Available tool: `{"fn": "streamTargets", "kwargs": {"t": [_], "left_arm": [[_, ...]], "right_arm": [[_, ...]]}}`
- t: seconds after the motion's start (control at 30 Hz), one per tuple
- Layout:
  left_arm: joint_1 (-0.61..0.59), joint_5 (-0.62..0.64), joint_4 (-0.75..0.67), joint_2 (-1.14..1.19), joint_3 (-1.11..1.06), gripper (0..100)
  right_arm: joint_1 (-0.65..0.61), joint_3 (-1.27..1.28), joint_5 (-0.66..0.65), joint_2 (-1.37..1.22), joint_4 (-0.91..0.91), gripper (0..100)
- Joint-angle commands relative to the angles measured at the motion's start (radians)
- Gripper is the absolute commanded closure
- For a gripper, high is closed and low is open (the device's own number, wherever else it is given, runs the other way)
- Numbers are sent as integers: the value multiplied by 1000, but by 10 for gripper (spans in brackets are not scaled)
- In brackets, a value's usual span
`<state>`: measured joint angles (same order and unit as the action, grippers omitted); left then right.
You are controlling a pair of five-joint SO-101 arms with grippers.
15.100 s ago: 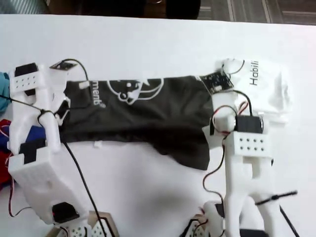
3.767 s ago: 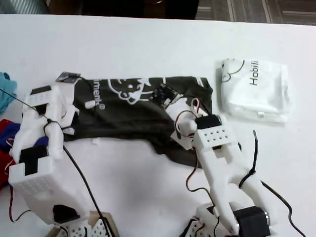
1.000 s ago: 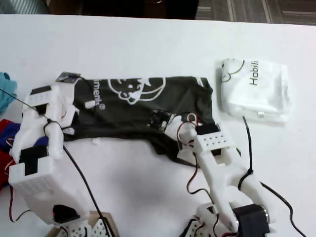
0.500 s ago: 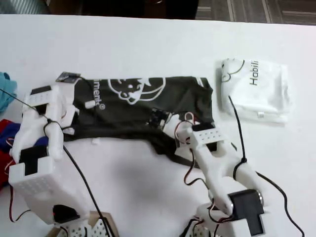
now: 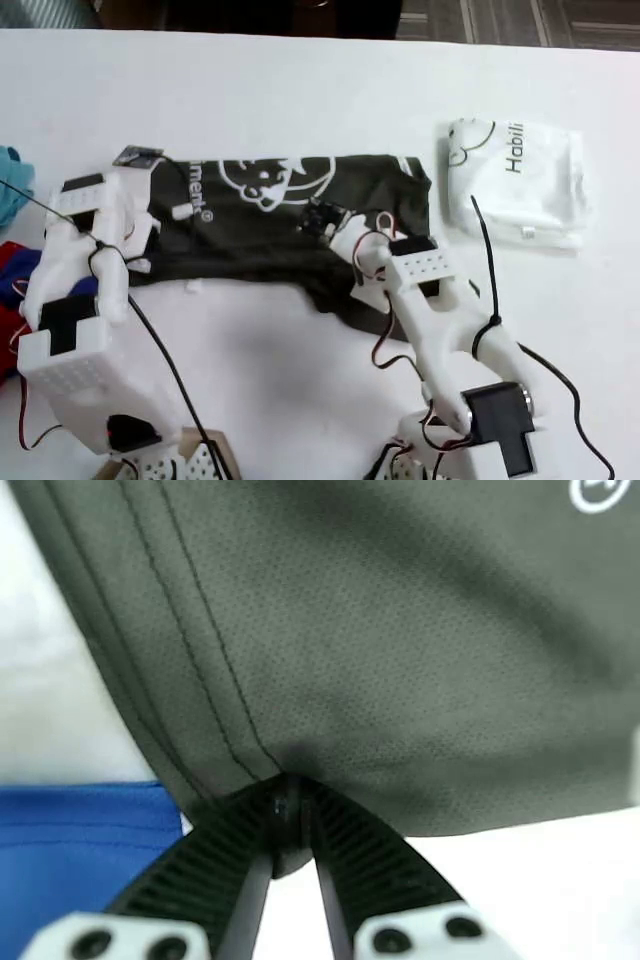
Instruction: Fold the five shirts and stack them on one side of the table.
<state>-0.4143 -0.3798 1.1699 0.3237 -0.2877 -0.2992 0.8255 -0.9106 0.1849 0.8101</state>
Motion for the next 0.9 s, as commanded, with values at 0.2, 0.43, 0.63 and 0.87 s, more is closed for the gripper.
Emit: {"fn": "streamTargets", "kwargs": {"t": [0.2, 0.43, 0.63, 0.87], "left_arm": [[2, -9, -35, 9, -1, 975], [2, -9, -35, 9, -1, 975], [2, -9, -35, 9, -1, 975], [2, -9, -35, 9, -1, 975]], "right_arm": [[-16, -31, 8, 217, 153, 979], [-122, -11, 77, 216, 191, 979], [-151, 21, 78, 216, 189, 979], [-150, 124, 78, 214, 124, 974]]}}
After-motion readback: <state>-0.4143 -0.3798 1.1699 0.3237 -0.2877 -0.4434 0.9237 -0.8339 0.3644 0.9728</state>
